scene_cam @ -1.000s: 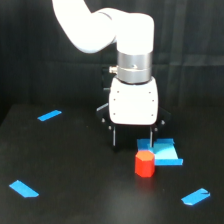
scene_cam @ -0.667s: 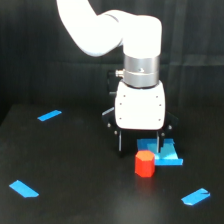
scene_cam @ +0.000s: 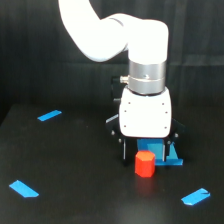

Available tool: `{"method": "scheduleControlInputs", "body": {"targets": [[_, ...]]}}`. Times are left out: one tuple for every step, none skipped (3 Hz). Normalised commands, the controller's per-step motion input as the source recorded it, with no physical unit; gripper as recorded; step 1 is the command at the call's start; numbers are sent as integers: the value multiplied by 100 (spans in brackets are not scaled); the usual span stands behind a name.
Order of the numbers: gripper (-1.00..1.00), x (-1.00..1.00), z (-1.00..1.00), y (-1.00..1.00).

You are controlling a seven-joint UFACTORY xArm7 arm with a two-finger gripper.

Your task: Pick up the red object from the table

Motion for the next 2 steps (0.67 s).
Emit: {"method": "scheduleControlInputs", "body": {"targets": [[65,-15,1,-21],[16,-7,2,-6]]}}
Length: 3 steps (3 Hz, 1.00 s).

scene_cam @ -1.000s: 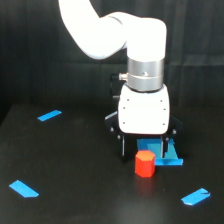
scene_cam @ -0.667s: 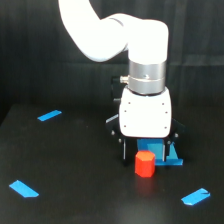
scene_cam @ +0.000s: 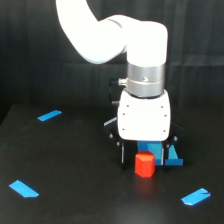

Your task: Pick up the red object from the table

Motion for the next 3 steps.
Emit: {"method": "scheduleControlInputs", "body": {"targets": [[0,6,-3,-14],[-99,-18,-5,0],[-89,-26,-8,9]]}}
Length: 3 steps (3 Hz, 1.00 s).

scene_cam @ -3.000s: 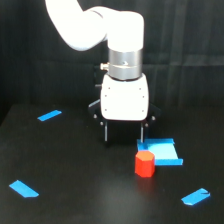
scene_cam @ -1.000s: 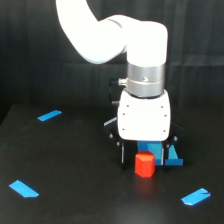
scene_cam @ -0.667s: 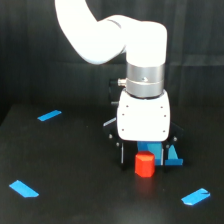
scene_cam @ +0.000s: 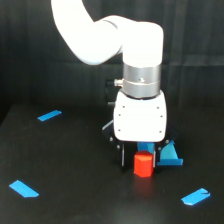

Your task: Pick up the red object from the table

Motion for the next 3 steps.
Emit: {"method": "scheduleControlInputs", "body": {"targets": [[-100,-22,-6,0],[-97,-29,11,3],[-100,-21,18,30]]}}
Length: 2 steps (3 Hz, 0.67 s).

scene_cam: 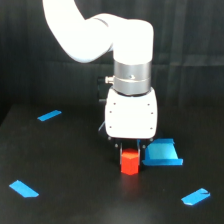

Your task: Pick up the red object from the table

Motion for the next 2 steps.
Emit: {"method": "scheduleControlInputs", "body": {"targets": [[-99,-50,100,17],[-91,-50,95,17]]}}
